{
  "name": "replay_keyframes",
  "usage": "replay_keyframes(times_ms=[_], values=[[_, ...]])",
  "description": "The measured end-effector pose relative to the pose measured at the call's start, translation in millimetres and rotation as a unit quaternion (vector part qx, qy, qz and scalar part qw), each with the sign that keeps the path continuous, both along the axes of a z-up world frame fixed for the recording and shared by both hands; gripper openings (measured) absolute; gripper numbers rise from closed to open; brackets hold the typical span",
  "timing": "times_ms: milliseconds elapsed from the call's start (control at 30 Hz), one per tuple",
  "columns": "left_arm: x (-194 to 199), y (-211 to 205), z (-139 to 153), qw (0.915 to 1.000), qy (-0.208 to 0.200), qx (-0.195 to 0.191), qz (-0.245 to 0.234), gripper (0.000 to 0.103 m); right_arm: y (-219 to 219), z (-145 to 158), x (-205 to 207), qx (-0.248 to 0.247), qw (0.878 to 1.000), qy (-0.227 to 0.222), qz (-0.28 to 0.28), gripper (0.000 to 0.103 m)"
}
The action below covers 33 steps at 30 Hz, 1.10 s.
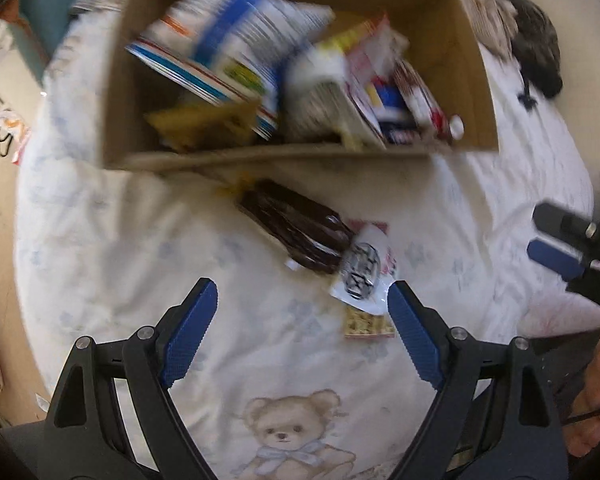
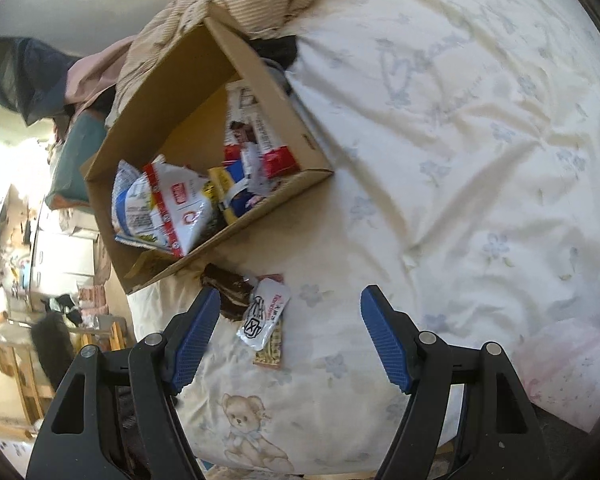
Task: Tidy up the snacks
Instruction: 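Withdraw both tools from the box toward the remaining snacks, then grasp the dark jerky pack with the left tool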
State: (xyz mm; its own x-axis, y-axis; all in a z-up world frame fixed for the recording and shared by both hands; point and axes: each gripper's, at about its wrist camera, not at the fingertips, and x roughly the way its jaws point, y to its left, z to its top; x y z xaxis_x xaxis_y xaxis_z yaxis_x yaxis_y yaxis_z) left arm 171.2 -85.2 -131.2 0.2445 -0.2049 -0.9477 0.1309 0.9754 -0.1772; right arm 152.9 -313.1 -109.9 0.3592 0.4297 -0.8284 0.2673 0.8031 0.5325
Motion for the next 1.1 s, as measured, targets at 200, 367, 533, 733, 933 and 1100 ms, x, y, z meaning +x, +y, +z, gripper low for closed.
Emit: replay_keyframes(times_ms=[200,367,533,733,933,1100], values=[[14.6,-2.8,-20.3,0.9982,0.020,-0.010,0.056,0.085,-0.9,-1.7,1.3,0.000,1.000,0.002,-0.006,0.076],[35.5,28.4,-40.3,0.9743,0.056,-0.032,0.216,0.085,0.0,-5.7,3.1,0.000,1.000,0.010,-0.008,0.076],[48.6,5.0,-62.7,0.9775,0.059,0.022,0.201,0.099,5.6,-7.2,5.9,-0.006,1.000,0.011,0.001,0.076],[37.3,-15.1,-67.2,0.9824,0.042,0.070,0.167,0.098,6.6,-8.7,8.2,0.004,1.000,0.014,0.001,0.076],[19.1,-11.6,-61.5,0.9867,0.028,0.083,0.137,0.060,13.4,-3.8,9.2,0.009,1.000,0.005,0.009,0.076],[6.3,3.4,-54.8,0.9923,0.030,0.068,0.100,0.047,14.4,-0.5,8.3,0.014,1.000,0.000,0.012,0.076]])
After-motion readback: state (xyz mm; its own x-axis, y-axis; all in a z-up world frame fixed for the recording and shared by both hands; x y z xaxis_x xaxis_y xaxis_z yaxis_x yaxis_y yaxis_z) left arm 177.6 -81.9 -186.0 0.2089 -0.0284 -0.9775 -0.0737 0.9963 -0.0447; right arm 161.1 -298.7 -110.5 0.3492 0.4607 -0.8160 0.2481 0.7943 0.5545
